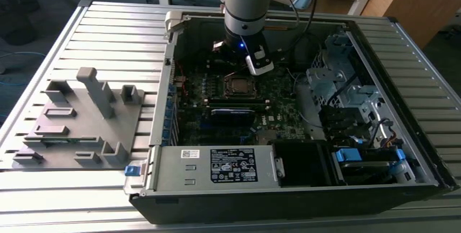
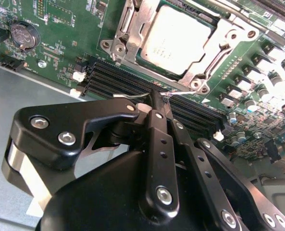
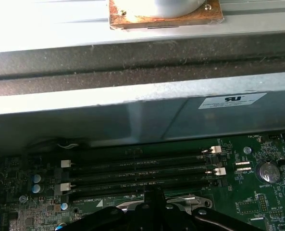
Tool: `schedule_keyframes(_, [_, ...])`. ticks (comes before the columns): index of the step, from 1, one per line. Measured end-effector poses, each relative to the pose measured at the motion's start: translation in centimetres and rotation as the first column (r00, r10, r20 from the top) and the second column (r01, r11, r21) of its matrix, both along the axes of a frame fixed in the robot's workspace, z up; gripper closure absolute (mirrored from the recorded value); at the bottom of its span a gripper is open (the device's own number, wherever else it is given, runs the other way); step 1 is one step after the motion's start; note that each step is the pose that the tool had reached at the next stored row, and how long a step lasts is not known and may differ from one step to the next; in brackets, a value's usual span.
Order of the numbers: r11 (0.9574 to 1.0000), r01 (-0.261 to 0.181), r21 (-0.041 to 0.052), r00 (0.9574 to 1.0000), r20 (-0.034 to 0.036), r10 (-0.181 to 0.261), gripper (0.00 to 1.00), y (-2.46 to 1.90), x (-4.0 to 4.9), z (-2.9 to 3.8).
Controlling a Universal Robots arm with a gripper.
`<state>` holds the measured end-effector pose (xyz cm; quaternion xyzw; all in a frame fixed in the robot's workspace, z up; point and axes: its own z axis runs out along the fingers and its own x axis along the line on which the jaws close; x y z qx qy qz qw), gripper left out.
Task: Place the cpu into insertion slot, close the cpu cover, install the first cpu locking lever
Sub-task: 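Close the cpu cover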
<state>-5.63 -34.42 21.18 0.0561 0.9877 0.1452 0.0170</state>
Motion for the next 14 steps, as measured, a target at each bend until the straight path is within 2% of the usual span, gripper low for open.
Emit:
schedule_keyframes(2, [1.0, 0.0, 0.0001, 1.0, 0.003, 0.0, 0.9, 0.0, 0.0, -0.04])
schedule_keyframes(4, [1.0, 0.0, 0.0001, 1.0, 0.01, 0.0, 0.9, 0.0, 0.0, -0.12])
schedule_keyframes(12, [1.0, 0.0, 0.0, 0.9986, 0.0523, 0.0, 0.9, 0.0, 0.0, -0.38])
schedule_keyframes(14, [1.0, 0.0, 0.0001, 0.9983, 0.0589, 0.0, 0.9, 0.01, 0.01, -0.41])
